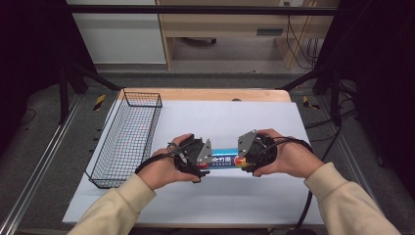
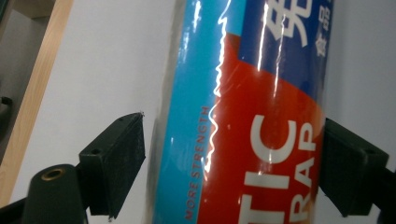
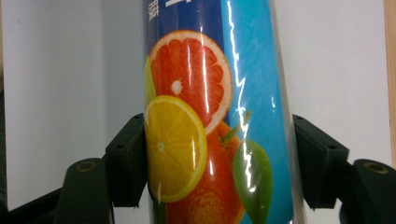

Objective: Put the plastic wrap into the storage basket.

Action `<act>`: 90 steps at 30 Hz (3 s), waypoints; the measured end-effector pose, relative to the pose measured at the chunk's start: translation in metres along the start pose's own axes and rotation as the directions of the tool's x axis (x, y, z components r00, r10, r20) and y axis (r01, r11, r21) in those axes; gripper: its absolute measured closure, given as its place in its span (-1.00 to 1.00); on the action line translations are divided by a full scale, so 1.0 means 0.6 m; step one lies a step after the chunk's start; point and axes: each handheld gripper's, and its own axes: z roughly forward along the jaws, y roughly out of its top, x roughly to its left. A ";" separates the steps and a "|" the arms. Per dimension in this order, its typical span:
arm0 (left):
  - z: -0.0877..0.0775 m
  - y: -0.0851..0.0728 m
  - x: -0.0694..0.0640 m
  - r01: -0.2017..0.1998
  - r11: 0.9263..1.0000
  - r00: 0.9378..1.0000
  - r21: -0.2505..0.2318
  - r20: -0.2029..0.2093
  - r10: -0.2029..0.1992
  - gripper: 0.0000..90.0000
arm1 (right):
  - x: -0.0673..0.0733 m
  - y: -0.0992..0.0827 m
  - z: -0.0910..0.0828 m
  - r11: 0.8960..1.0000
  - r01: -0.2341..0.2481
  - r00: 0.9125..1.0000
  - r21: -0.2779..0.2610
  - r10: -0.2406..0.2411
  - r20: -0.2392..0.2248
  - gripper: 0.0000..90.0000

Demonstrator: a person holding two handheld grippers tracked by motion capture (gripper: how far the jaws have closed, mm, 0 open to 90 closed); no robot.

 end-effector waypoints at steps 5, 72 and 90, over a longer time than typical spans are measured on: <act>0.005 0.005 -0.001 -0.051 0.995 0.999 0.082 -0.005 0.052 -0.55 | -0.001 0.004 0.001 1.000 -0.001 1.000 -0.008 0.001 -0.006 -0.31; -0.127 -0.039 0.019 0.256 0.964 0.951 0.076 -0.197 -0.237 -0.32 | 0.036 -0.178 0.115 0.615 -0.636 0.469 -0.466 0.788 0.399 -0.81; -0.199 -0.086 0.026 0.361 0.927 0.900 0.097 -0.296 -0.320 -0.31 | 0.041 -0.191 0.108 0.572 -0.646 0.418 -0.505 0.819 0.394 -0.85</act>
